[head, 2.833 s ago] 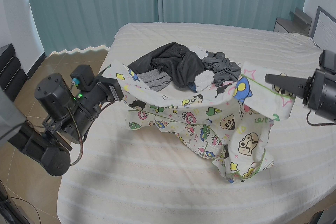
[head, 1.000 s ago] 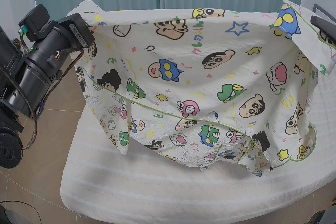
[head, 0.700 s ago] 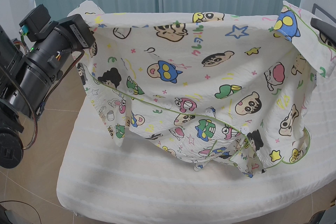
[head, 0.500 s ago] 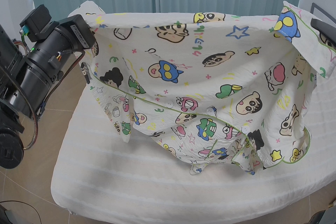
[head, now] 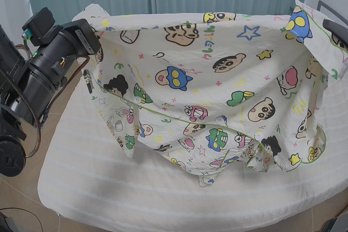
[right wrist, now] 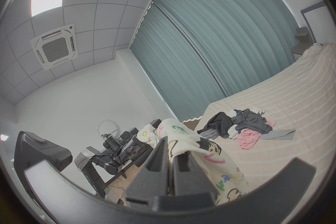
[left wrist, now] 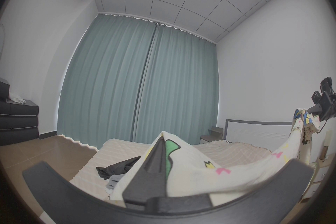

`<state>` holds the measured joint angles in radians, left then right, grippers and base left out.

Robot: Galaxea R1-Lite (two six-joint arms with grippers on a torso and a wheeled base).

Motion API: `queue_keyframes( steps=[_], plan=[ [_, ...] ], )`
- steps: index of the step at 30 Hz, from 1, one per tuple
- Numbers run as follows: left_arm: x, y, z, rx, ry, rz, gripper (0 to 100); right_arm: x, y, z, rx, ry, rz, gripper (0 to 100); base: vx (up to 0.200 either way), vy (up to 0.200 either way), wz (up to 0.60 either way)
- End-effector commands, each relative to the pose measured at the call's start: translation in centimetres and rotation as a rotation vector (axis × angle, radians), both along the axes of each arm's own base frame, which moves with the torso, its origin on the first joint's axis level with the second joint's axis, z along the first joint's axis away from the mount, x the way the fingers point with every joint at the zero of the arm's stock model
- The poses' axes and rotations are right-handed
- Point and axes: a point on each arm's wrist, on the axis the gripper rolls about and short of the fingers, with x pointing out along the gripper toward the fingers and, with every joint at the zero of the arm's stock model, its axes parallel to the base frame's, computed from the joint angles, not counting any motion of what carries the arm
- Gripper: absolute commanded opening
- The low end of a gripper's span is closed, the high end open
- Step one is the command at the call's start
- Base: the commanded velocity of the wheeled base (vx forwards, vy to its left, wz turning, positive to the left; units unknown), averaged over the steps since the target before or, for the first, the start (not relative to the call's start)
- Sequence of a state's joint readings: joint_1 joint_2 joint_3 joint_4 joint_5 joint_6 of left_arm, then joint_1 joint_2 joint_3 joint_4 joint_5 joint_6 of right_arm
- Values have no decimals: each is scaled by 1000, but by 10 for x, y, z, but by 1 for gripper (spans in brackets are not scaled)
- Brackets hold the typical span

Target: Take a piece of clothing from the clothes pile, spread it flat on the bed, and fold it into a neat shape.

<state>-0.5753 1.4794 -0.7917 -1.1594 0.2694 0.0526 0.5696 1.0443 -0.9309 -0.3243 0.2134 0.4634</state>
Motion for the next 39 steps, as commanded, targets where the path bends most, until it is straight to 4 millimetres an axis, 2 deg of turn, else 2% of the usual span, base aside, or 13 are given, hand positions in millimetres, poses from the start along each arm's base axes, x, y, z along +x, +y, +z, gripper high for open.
queue_keyframes(
  steps=[1,39],
  plan=[
    [1,0,-1,2,3,0,0,1,1,-1,-4,6,2,0,0,-200,0],
    [-3,-6,-1,4,1,-22,0,4,-2,1,-2,-2,-19,0,0,-200,0]
  ],
)
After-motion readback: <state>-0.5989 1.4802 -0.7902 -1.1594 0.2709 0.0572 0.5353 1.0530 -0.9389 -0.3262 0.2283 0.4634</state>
